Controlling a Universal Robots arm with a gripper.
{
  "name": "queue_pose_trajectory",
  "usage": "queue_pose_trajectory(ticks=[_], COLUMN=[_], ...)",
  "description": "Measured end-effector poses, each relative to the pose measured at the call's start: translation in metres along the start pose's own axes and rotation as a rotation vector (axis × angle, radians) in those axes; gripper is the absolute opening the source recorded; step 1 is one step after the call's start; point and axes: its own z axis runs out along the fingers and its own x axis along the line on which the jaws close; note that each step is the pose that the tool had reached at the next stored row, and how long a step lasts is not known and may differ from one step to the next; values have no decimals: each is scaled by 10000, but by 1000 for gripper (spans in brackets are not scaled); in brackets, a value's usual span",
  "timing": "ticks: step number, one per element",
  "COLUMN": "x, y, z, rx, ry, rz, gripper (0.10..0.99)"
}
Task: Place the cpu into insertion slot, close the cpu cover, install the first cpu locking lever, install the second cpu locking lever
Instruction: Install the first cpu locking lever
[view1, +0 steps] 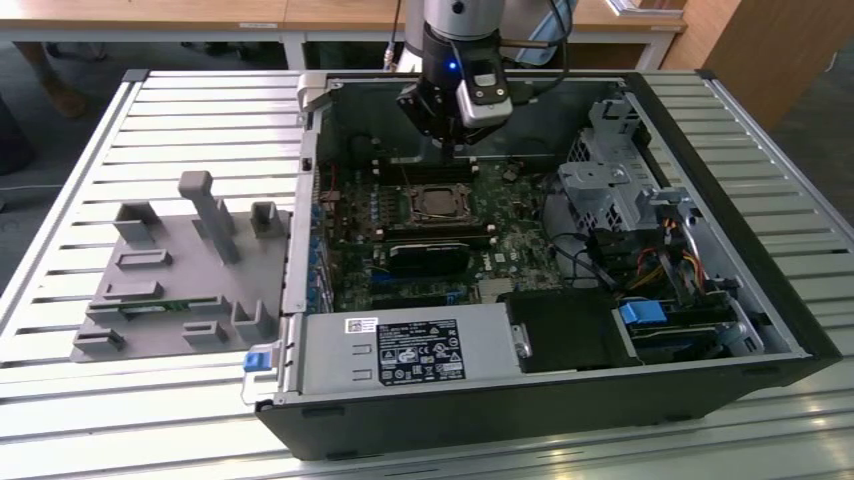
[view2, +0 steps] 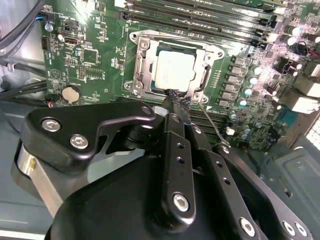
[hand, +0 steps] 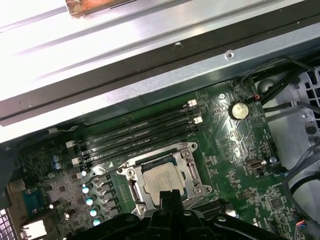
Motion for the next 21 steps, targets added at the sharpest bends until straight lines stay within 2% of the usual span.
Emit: queue_pose_trajectory(ticks=[21], x=[1], y=[-5], z=[0], rx=[-8], ry=[34], rz=[-1229], gripper=[106])
